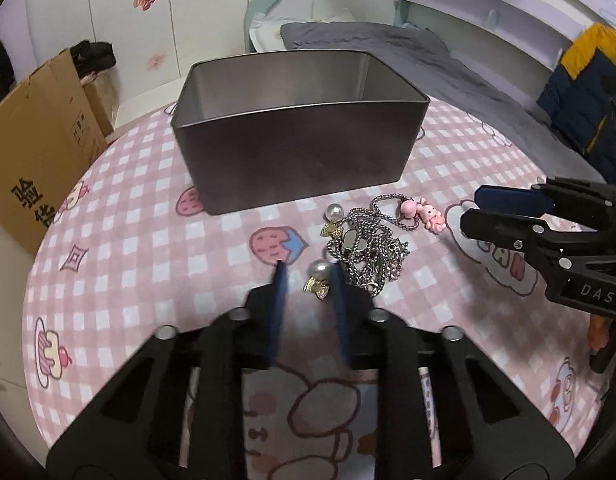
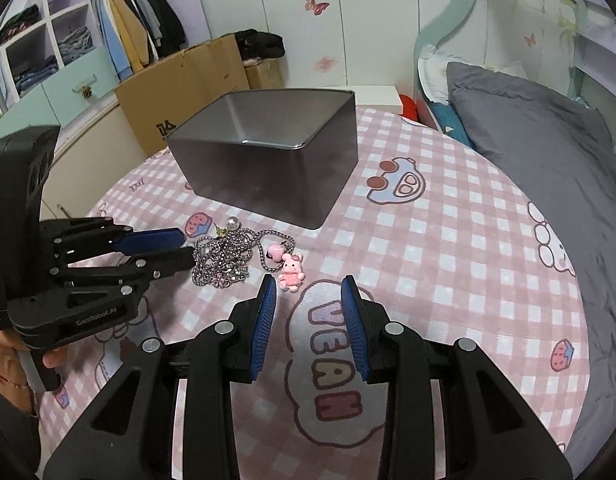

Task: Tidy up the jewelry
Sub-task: 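Grasp a pearl earring with the left gripper while the right grasps the pink bunny charm, then carry the earring and bunny charm over the tin box and open both grippers, then move both open grippers back toward the silver chain, then grasp the pearl earring with the left gripper while the right grasps the silver chain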

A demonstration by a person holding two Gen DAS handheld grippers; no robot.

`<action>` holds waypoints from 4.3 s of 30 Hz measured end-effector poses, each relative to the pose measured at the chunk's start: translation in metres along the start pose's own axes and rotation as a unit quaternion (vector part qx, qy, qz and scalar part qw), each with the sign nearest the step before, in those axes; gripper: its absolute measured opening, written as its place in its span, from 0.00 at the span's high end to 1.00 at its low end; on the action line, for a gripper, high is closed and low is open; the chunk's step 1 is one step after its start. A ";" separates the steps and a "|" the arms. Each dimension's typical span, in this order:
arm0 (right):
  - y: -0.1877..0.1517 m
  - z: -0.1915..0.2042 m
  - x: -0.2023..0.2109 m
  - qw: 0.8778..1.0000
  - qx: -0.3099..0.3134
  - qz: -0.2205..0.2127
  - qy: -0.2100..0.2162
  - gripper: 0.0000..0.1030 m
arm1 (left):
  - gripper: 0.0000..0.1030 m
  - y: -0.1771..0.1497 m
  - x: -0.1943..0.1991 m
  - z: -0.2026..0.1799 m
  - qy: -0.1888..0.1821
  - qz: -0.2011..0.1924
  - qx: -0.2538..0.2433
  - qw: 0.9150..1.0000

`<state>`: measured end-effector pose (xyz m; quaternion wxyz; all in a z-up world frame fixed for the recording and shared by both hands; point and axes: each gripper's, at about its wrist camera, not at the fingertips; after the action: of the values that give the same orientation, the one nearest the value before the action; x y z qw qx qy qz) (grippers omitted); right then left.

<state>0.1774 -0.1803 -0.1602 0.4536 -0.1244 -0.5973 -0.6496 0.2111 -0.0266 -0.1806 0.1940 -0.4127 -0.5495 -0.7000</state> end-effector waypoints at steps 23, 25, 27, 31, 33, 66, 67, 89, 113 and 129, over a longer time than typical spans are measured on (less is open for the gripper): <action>0.007 0.017 -0.021 0.997 0.060 0.030 -0.030 0.86 | 0.88 0.004 0.037 0.024 -0.038 -0.039 0.052 0.997; 0.009 0.018 -0.008 0.998 0.055 0.016 -0.024 0.86 | 0.88 0.007 0.042 0.027 -0.050 -0.044 0.057 0.996; 0.014 0.020 0.005 0.998 0.055 -0.001 -0.021 0.86 | 0.88 0.010 0.050 0.030 -0.059 -0.053 0.061 0.995; 0.026 0.026 0.031 0.998 0.058 -0.034 -0.015 0.86 | 0.88 0.020 0.064 0.031 -0.081 -0.072 0.066 0.992; 0.034 0.027 0.040 0.997 0.059 -0.048 -0.011 0.86 | 0.88 0.028 0.069 0.033 -0.082 -0.080 0.067 0.991; 0.085 0.010 -0.005 0.998 0.029 -0.058 0.019 0.86 | 0.41 0.095 0.013 0.046 -0.063 -0.052 0.081 0.993; 0.085 0.009 -0.006 0.998 0.029 -0.058 0.020 0.86 | 0.41 0.094 0.015 0.046 -0.061 -0.056 0.079 0.993; 0.078 0.019 0.021 0.996 0.034 -0.078 0.009 0.85 | 0.41 0.063 0.049 0.041 -0.043 -0.072 0.075 0.994; 0.019 -0.001 -0.006 1.000 0.004 -0.013 0.017 0.79 | 0.57 0.030 -0.007 0.010 -0.040 0.000 0.049 0.998; 0.015 -0.005 -0.012 1.000 -0.002 -0.010 0.027 0.78 | 0.90 0.030 -0.021 0.009 -0.019 0.008 0.057 0.998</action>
<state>0.1965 -0.1774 -0.1597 0.4626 -0.1020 -0.5851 -0.6582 0.2484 -0.0315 -0.1779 0.2121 -0.4185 -0.5891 -0.6579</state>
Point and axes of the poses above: each gripper's, at about its wrist camera, not at the fingertips, and x roughly against the way its jaws point, z to its left, y to its top, and after that the axes turned 6 degrees about y, right-handed
